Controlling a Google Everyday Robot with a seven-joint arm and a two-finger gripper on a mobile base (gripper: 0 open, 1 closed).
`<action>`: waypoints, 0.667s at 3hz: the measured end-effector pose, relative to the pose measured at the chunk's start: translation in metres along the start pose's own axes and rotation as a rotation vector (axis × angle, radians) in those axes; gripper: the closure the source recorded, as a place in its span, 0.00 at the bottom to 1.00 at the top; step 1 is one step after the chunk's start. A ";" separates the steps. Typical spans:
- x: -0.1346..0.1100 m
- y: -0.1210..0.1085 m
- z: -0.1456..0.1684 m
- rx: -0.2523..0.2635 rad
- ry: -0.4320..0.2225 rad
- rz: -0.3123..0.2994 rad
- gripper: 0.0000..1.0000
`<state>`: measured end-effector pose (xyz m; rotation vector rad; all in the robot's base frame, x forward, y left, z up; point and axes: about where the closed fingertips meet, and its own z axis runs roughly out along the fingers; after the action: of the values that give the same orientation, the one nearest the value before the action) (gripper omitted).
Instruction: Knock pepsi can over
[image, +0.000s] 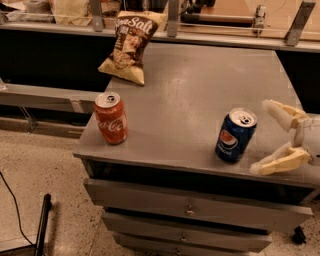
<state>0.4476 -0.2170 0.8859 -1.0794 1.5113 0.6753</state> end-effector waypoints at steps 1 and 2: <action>0.001 0.018 0.012 -0.101 -0.052 0.066 0.00; -0.005 0.030 0.022 -0.169 -0.132 0.069 0.00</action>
Offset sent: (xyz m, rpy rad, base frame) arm -0.0256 0.0487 -0.0013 0.2358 -0.0095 0.2659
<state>0.4309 -0.1838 0.8811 -1.0899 1.4023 0.9179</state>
